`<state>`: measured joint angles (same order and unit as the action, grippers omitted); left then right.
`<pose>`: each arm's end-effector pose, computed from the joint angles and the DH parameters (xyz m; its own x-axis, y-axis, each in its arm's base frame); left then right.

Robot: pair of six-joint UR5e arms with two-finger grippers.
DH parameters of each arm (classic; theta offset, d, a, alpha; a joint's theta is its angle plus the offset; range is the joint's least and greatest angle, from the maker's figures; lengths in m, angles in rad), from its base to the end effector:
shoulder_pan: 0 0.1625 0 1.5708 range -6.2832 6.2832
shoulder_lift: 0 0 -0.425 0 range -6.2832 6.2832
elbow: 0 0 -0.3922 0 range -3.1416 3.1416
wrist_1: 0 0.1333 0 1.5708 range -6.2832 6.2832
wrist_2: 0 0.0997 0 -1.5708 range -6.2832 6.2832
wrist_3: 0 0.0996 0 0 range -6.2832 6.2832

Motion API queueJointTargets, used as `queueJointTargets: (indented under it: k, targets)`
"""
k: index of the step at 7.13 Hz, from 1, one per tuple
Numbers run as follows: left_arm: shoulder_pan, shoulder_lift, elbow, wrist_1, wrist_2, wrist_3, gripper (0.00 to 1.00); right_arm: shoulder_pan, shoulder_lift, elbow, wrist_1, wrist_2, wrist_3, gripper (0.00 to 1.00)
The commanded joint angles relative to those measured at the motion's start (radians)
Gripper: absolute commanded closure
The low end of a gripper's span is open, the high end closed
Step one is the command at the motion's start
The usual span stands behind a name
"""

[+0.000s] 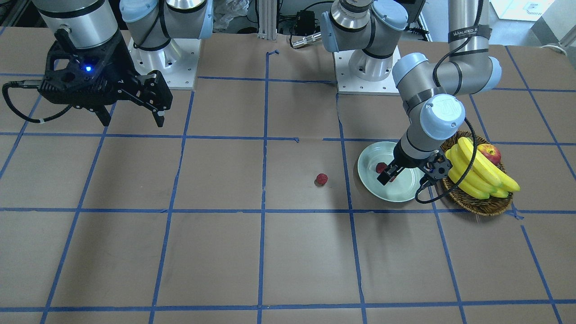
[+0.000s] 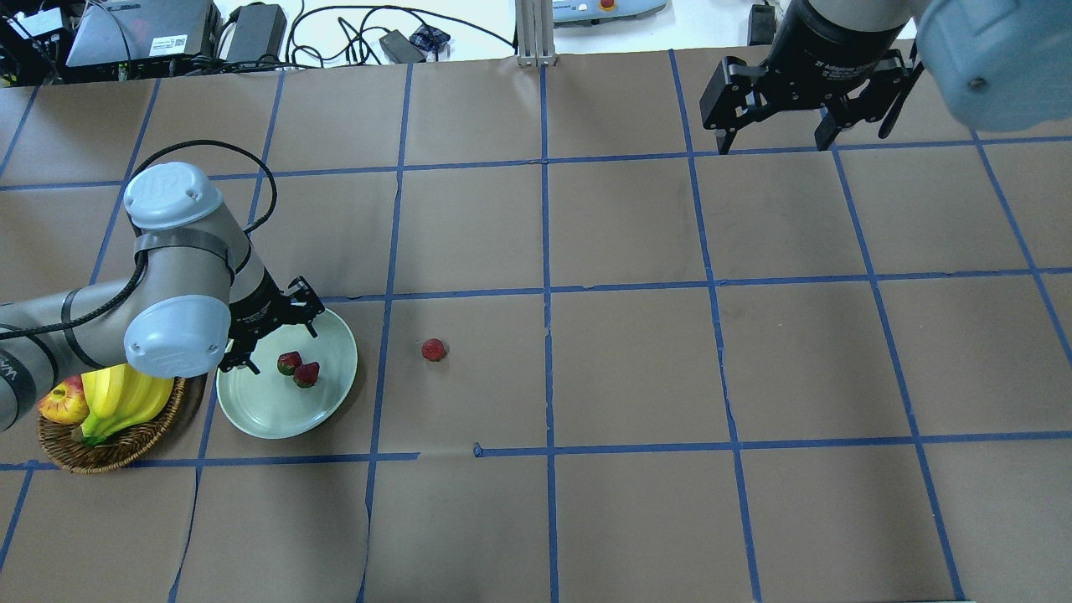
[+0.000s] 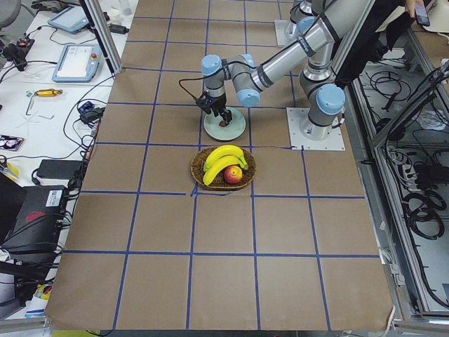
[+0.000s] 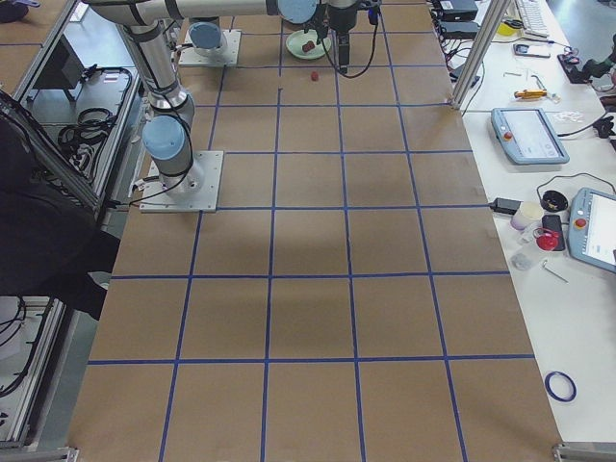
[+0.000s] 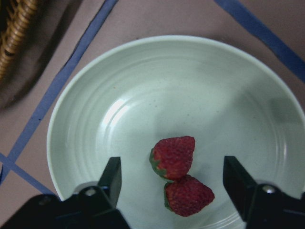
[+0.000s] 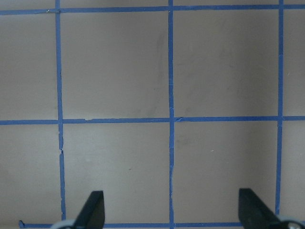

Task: Collect all strawberries into plate
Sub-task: 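Move the left gripper to the last strawberry and grasp it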

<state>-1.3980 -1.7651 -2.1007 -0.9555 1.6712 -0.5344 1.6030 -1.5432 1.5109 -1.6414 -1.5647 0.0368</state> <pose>-0.0417 -0.4785 0.2103 -0.7580 -0.6368 -0.1411 -0.6473 0.7611 0.0428 0.1504 -0.5085 0.5112 -0.9999 0.0038 -0.0098 0.0048 0.9947 -0.1024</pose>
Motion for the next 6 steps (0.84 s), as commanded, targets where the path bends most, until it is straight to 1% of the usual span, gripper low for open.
queueJointTargets:
  k: [1, 2, 3, 5, 6]
  targets:
    - [-0.175, -0.007, 0.031, 0.003, 0.001, -0.096, 0.0, 0.0, -0.002, 0.0, 0.0, 0.0, 0.0, 0.0]
    - [-0.253, -0.025, 0.051, 0.003, -0.004, -0.177, 0.0, 0.0, 0.0, 0.0, 0.0, 0.0, 0.0, 0.0]
    - [-0.304, -0.048, 0.065, 0.009, -0.028, -0.215, 0.0, 0.0, 0.0, 0.0, 0.0, 0.0, 0.0, 0.0]
    - [-0.341, -0.1, 0.068, 0.085, -0.066, -0.219, 0.02, 0.0, 0.0, -0.001, 0.0, 0.0, 0.0, 0.0]
    - [-0.343, -0.111, 0.068, 0.087, -0.067, -0.222, 0.04, 0.0, 0.0, -0.001, 0.0, 0.0, 0.0, 0.0]
